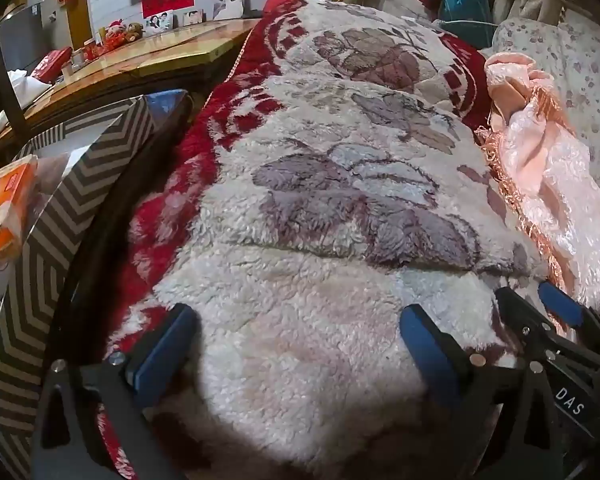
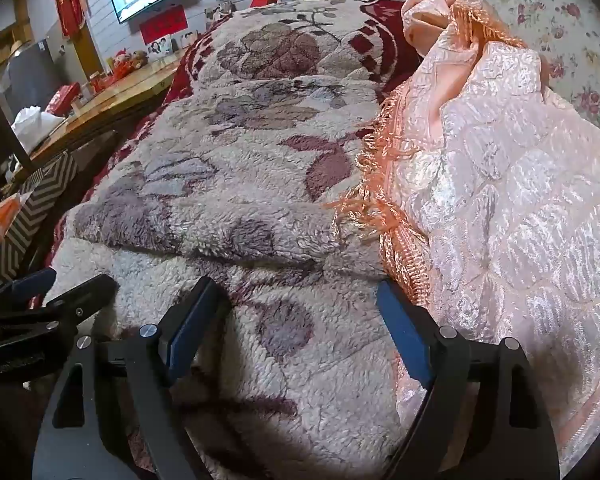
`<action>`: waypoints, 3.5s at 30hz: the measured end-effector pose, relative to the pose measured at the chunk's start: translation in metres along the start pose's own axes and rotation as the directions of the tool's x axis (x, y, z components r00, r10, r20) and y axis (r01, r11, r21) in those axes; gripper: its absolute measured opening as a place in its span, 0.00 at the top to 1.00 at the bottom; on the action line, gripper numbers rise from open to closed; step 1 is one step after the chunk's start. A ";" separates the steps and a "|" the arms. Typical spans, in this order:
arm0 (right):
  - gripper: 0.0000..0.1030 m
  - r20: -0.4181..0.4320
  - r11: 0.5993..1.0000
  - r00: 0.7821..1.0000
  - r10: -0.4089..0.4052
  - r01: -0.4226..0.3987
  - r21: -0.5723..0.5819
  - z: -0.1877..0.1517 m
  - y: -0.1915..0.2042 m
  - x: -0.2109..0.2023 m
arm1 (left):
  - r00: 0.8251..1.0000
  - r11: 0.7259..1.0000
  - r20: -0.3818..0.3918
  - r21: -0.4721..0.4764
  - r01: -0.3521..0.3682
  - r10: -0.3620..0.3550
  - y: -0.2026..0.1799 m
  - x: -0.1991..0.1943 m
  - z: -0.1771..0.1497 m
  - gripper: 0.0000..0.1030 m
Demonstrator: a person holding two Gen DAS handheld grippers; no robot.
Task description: Organize snacks
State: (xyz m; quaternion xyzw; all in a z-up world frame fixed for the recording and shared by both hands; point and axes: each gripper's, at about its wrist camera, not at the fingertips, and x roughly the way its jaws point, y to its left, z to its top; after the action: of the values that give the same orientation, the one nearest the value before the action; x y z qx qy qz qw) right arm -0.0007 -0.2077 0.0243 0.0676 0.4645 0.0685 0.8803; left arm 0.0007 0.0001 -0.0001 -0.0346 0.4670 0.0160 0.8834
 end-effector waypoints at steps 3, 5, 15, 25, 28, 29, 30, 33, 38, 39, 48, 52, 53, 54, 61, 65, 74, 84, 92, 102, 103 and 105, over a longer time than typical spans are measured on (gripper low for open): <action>0.19 0.006 1.000 1.000 -0.017 0.017 -0.016 0.000 0.000 0.000 | 1.000 1.000 0.007 -0.001 0.002 -0.002 0.000 0.000 0.000 0.00; 0.19 0.006 1.000 1.000 -0.017 0.017 -0.016 0.000 0.000 0.000 | 1.000 1.000 0.009 -0.002 0.003 -0.003 0.000 0.000 0.000 0.00; 0.19 0.003 1.000 1.000 -0.007 0.007 -0.008 0.001 -0.001 0.000 | 1.000 1.000 0.010 -0.002 0.003 -0.003 0.000 0.000 0.000 0.00; 0.19 0.003 1.000 1.000 -0.007 0.007 -0.008 -0.001 0.002 0.000 | 1.000 1.000 0.011 -0.002 0.003 -0.003 0.000 0.000 0.000 0.00; 0.19 0.003 1.000 1.000 -0.007 0.007 -0.008 -0.001 0.002 0.000 | 1.000 1.000 0.011 -0.002 0.003 -0.003 0.000 0.000 0.000 0.00; 0.19 0.003 1.000 1.000 -0.007 0.007 -0.008 -0.001 0.002 0.000 | 1.000 1.000 0.011 -0.002 0.003 -0.003 0.000 0.000 0.000 0.00; 0.19 0.003 1.000 1.000 -0.007 0.007 -0.008 -0.001 0.002 0.000 | 1.000 1.000 0.011 -0.002 0.003 -0.003 0.000 0.000 0.000 0.00; 0.19 0.003 1.000 1.000 -0.007 0.007 -0.008 0.000 0.002 0.000 | 1.000 1.000 0.011 -0.002 0.003 -0.003 0.000 0.000 0.000 0.00; 0.19 0.003 1.000 1.000 -0.007 0.007 -0.008 0.000 0.002 0.000 | 1.000 1.000 0.011 -0.003 0.003 -0.003 0.000 0.000 0.000 0.00; 0.19 0.003 1.000 1.000 -0.007 0.007 -0.008 -0.001 0.002 0.000 | 1.000 1.000 0.011 -0.003 0.003 -0.003 0.000 0.000 0.000 0.00; 0.19 0.003 1.000 1.000 -0.006 0.006 -0.007 -0.001 0.002 0.000 | 1.000 1.000 0.012 -0.003 0.003 -0.003 0.000 0.000 0.000 0.00; 0.19 0.003 1.000 1.000 -0.006 0.006 -0.007 -0.001 0.002 0.000 | 1.000 1.000 0.012 -0.003 0.003 -0.003 0.000 0.000 0.000 0.00; 0.19 0.003 1.000 1.000 -0.006 0.006 -0.007 -0.001 0.001 0.000 | 1.000 1.000 0.012 -0.002 0.003 -0.003 0.000 0.000 0.000 0.00; 0.19 0.004 1.000 1.000 -0.007 0.007 -0.008 -0.001 0.001 -0.001 | 1.000 1.000 0.011 -0.002 0.003 -0.003 0.000 0.000 0.000 0.00; 0.19 0.001 1.000 1.000 -0.014 0.014 -0.013 0.001 0.002 -0.001 | 1.000 1.000 0.011 -0.003 0.003 -0.003 0.001 0.000 0.002 0.00; 0.19 0.003 1.000 1.000 -0.007 0.007 -0.008 0.001 0.000 0.001 | 1.000 1.000 0.011 -0.003 0.003 -0.003 0.006 0.000 0.005 0.00; 0.19 0.003 1.000 1.000 -0.007 0.007 -0.008 0.001 -0.003 -0.001 | 1.000 1.000 0.010 -0.003 0.003 -0.003 0.006 -0.003 0.003 0.00; 0.19 0.002 1.000 1.000 -0.006 0.006 -0.007 0.000 -0.003 0.000 | 1.000 1.000 0.011 -0.003 0.002 -0.002 0.005 -0.003 0.003 0.00; 0.19 0.003 1.000 1.000 -0.006 0.006 -0.007 0.000 -0.003 -0.001 | 1.000 1.000 0.011 -0.003 0.002 -0.002 0.005 -0.003 0.003 0.00; 0.19 -0.004 1.000 1.000 -0.005 0.005 -0.007 -0.001 -0.002 -0.002 | 1.000 1.000 0.012 -0.003 0.002 -0.002 0.005 -0.003 0.003 0.00; 0.19 -0.012 1.000 1.000 0.003 -0.003 -0.008 -0.001 -0.003 -0.003 | 1.000 1.000 0.012 -0.003 0.002 -0.002 0.005 -0.003 0.003 0.00; 0.19 -0.047 0.999 0.999 0.021 -0.022 -0.023 0.001 -0.006 -0.005 | 1.000 1.000 0.012 -0.003 0.002 -0.002 0.005 -0.003 0.003 0.00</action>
State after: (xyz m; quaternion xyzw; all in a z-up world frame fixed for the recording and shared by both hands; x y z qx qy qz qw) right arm -0.0022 -0.2145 0.0273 0.0608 0.4832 0.0850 0.8692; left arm 0.0009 0.0056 0.0042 -0.0362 0.4618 0.0158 0.8861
